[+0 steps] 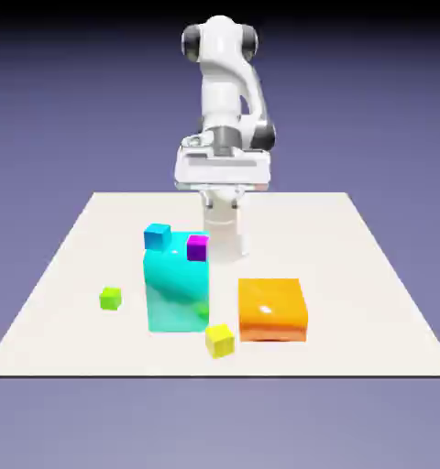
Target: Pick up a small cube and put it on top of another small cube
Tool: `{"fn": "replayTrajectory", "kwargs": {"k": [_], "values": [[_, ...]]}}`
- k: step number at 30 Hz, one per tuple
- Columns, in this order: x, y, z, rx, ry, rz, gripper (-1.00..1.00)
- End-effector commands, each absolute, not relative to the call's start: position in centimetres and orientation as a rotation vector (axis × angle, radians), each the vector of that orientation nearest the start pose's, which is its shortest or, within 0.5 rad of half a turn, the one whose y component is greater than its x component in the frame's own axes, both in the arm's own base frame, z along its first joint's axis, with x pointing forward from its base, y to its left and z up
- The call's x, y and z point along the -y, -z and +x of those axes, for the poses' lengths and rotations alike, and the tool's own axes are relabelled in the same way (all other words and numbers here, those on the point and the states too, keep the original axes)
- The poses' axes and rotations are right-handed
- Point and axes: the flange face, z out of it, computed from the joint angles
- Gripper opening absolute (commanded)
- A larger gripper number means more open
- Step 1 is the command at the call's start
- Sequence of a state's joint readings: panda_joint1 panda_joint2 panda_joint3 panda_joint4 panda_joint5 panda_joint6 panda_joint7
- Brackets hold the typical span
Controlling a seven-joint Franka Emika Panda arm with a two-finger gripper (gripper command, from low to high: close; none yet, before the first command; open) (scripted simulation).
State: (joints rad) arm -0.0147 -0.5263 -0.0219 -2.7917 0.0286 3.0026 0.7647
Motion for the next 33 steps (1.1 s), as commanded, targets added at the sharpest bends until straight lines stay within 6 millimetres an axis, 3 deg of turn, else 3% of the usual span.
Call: {"fn": "replayTrajectory", "kwargs": {"k": [1,5,10,15,21,23,28,29,30,33], "values": [[3.5,-43.4,40.2,-1.199,0.891,-2.445,0.0],[10.7,-38.6,41.1,-1.635,0.612,-2.3,0.0],[19.5,-32.2,39.6,-2.117,0.264,-1.99,0.0],[27.4,-25.8,35.5,-2.501,-0.069,-1.558,0.0],[34.8,-18.8,27.8,-2.8,-0.423,-0.923,0.0],[35.3,-18.2,27.0,-2.817,-0.452,-0.86,0.0],[33.7,-11.5,27.3,-2.818,-0.452,-0.86,0.0],[33.7,-11.5,27.3,-2.818,-0.452,-0.86,-1.0],[33.7,-11.5,27.3,-2.818,-0.452,-0.86,-1.0],[34.8,-15.7,27.3,-2.815,-0.451,-0.862,-1.0]]}}
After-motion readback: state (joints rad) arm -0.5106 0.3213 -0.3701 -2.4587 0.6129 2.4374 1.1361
